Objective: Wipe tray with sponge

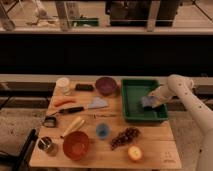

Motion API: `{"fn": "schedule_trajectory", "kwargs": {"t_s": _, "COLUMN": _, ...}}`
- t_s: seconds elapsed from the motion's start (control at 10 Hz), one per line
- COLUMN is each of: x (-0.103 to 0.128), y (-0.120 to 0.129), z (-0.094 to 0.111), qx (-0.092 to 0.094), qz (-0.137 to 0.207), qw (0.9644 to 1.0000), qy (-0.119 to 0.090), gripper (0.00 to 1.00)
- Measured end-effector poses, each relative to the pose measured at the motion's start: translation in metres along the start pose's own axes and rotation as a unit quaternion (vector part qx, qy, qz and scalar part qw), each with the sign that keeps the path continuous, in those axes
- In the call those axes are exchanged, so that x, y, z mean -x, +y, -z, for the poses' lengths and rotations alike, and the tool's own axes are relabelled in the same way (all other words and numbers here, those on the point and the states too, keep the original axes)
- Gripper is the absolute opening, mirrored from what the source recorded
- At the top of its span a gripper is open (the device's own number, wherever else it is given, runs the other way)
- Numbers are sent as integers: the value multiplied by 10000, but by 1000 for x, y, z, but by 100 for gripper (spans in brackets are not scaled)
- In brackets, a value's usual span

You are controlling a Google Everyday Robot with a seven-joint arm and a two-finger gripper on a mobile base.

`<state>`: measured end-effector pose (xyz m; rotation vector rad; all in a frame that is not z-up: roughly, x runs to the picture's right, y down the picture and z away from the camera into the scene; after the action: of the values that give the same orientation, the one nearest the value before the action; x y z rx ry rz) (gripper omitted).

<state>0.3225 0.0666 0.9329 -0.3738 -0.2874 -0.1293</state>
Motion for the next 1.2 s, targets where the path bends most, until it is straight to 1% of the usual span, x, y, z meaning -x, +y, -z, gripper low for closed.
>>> {"fn": "schedule_trajectory", "kwargs": {"t_s": 0.3, "x": -7, "y": -16, "z": 0, "qx": -121, "qz": 41, "qw": 9999, "qy": 32, "gripper": 0}}
{"fn": "schedule_trajectory", "kwargs": {"t_s": 0.6, "x": -9, "y": -39, "z": -10, "qx": -183, "qz": 99, "qw": 9998, "qy": -48, "gripper": 0}}
{"fn": "schedule_trajectory", "kwargs": {"t_s": 0.7, "x": -10, "y": -44, "z": -11, "qx": -207, "qz": 100, "qw": 9996, "qy": -137, "gripper": 0}}
{"fn": "schedule_trajectory", "kwargs": {"t_s": 0.9, "x": -14, "y": -54, "z": -10, "qx": -263, "qz": 135, "qw": 9993, "qy": -243, "gripper": 0}}
{"fn": "schedule_trajectory", "kwargs": {"t_s": 1.2, "x": -15, "y": -70, "z": -18, "qx": -280, "qz": 158, "qw": 9985, "qy": -436, "gripper": 0}}
